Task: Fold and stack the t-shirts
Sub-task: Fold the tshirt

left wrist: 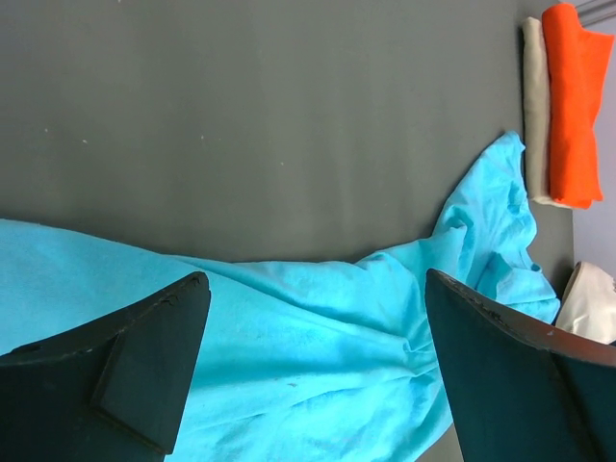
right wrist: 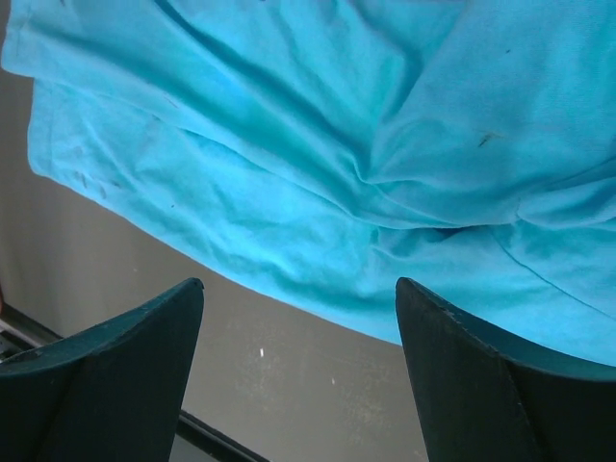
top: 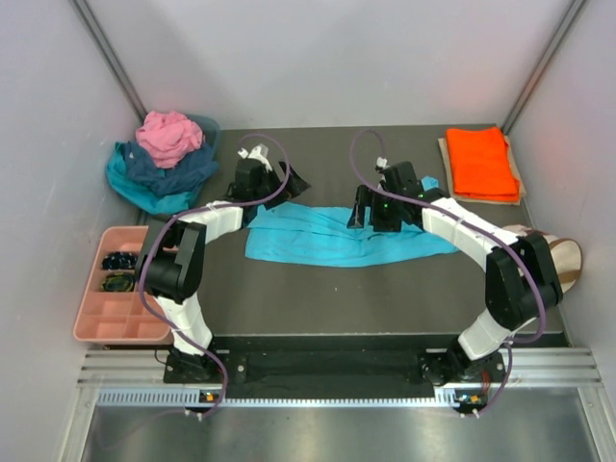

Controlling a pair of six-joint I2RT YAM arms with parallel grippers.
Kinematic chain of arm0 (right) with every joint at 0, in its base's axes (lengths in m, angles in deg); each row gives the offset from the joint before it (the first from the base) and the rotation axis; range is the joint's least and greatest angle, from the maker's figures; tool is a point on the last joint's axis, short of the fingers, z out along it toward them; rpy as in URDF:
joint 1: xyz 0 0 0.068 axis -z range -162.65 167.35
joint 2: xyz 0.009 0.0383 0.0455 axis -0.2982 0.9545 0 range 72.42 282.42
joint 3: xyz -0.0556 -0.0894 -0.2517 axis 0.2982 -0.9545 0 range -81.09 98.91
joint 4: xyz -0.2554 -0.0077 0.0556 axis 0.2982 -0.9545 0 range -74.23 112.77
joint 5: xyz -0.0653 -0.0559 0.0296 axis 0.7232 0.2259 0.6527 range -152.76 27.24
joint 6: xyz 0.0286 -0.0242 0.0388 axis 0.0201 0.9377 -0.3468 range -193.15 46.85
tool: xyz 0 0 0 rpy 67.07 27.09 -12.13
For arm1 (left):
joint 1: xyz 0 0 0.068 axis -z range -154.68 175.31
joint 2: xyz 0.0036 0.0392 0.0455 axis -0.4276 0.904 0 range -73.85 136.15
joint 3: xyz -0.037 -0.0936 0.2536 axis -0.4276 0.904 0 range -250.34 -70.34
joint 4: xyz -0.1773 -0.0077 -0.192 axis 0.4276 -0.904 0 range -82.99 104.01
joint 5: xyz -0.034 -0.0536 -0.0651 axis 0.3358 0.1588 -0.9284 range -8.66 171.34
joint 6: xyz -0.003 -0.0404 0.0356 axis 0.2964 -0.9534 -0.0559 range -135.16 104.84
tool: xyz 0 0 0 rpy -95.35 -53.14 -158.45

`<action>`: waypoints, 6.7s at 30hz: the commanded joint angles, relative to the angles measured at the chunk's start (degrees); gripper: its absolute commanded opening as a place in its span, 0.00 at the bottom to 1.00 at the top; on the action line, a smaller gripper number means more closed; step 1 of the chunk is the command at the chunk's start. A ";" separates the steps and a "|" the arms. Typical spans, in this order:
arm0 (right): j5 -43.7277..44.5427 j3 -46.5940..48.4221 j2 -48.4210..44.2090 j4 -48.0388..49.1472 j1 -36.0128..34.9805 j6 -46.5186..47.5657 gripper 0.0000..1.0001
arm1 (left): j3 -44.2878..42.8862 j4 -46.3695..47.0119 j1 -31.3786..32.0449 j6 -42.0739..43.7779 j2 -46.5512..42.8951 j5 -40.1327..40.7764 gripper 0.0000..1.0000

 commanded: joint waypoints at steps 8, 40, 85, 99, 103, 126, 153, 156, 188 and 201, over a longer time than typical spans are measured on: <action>16.16 10.29 4.63 -2.81 4.33 0.54 0.82 | 2.07 -1.20 0.15 2.89 0.37 1.55 0.97; 13.34 12.50 6.58 -1.32 9.52 0.19 0.82 | -3.90 -22.03 -5.13 3.16 6.61 19.66 0.99; 27.50 44.76 39.89 -16.00 22.08 4.06 0.18 | -2.50 -22.30 -5.30 2.45 5.91 17.29 0.99; 26.88 55.48 45.43 -18.11 23.49 0.99 0.00 | 2.33 -22.74 -5.30 0.96 0.03 18.17 0.99; 24.95 60.56 48.58 -19.07 24.29 -1.12 0.00 | 4.44 -22.56 -5.30 0.34 -2.09 18.95 0.99; 19.42 52.41 36.04 0.77 25.60 6.43 0.58 | 10.69 -25.10 -5.30 -0.45 -15.53 21.24 0.99; 12.54 -8.12 -9.31 16.78 -6.37 -17.20 0.64 | 4.45 -24.76 -6.44 5.88 -24.42 30.47 0.99; 16.14 -12.96 -12.48 17.83 -12.61 -22.30 0.64 | 5.24 -24.14 -6.80 6.05 -24.59 29.86 0.99; 28.81 2.13 18.45 25.93 -35.13 -44.63 0.62 | 8.40 -24.76 -7.33 4.30 -34.17 23.61 0.99; 29.43 7.05 23.54 21.80 -35.04 -44.63 0.62 | 8.32 -24.67 -7.33 4.56 -34.44 23.44 0.99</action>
